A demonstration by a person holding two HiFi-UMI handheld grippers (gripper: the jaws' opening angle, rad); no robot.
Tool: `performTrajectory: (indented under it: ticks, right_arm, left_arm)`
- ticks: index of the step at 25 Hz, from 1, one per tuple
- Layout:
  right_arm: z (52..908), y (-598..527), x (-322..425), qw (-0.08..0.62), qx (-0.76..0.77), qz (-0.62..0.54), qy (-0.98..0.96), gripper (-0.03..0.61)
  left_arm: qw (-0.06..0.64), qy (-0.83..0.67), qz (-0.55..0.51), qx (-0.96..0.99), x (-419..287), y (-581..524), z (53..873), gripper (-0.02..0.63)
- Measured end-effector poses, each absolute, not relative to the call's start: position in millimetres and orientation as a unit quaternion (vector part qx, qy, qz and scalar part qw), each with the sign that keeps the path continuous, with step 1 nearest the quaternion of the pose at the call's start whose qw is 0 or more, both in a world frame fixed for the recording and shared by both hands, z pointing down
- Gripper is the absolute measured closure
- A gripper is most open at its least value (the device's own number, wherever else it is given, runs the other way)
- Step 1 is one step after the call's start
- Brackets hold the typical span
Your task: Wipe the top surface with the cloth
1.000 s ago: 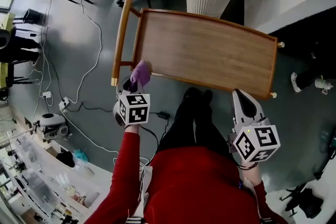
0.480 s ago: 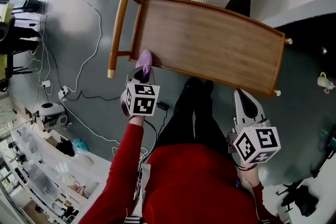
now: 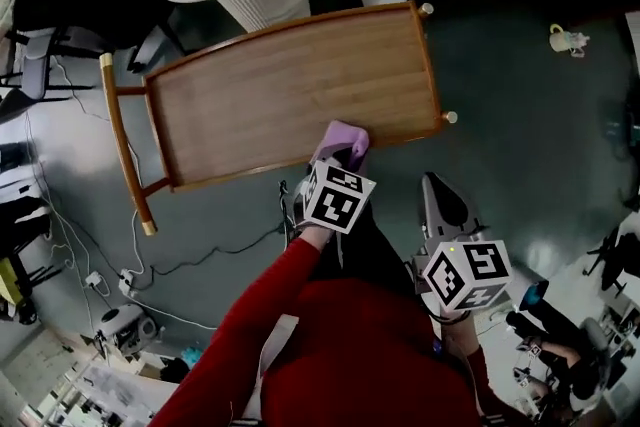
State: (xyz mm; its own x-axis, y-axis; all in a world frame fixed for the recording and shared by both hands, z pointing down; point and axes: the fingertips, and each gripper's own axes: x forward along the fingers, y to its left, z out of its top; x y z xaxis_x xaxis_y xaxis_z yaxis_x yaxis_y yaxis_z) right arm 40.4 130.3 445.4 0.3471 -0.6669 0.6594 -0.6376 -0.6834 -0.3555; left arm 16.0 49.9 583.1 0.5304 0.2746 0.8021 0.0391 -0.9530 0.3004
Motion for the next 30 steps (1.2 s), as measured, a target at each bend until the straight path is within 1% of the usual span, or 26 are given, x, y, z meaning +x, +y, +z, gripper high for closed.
performTrajectory:
  ticks: [5, 11, 16, 19, 22, 25, 27, 30]
  right_arm:
    - [440, 177, 52, 0.047, -0.855, -0.406, 0.319, 0.575]
    - [439, 204, 49, 0.071, -0.866, -0.411, 0.275, 0.575]
    - [442, 204, 56, 0.075, -0.863, -0.415, 0.277, 0.575]
    - [446, 195, 61, 0.071, -0.862, -0.413, 0.285, 0.575]
    - [447, 188, 64, 0.068, -0.865, -0.406, 0.289, 0.575]
    - [443, 192, 71, 0.072, -0.871, -0.396, 0.283, 0.575]
    - [440, 199, 77, 0.076, -0.876, -0.39, 0.274, 0.575]
    - [442, 211, 83, 0.08, -0.878, -0.392, 0.261, 0.575]
  left_arm:
    - [0.098, 0.2, 0.464, 0.857, 78, 129, 576, 0.566]
    - [0.086, 0.248, 0.461, 0.848, 106, 172, 572, 0.566]
    - [0.082, 0.248, 0.459, 0.849, 112, 170, 565, 0.566]
    - [0.072, 0.249, 0.44, 0.86, 110, 155, 549, 0.566]
    - [0.055, 0.299, 0.432, 0.849, 95, 145, 523, 0.566]
    - [0.069, 0.372, 0.436, 0.816, 84, 154, 498, 0.566]
    - [0.078, 0.392, 0.433, 0.808, 89, 161, 487, 0.566]
    - [0.066, 0.394, 0.434, 0.807, 102, 167, 488, 0.566]
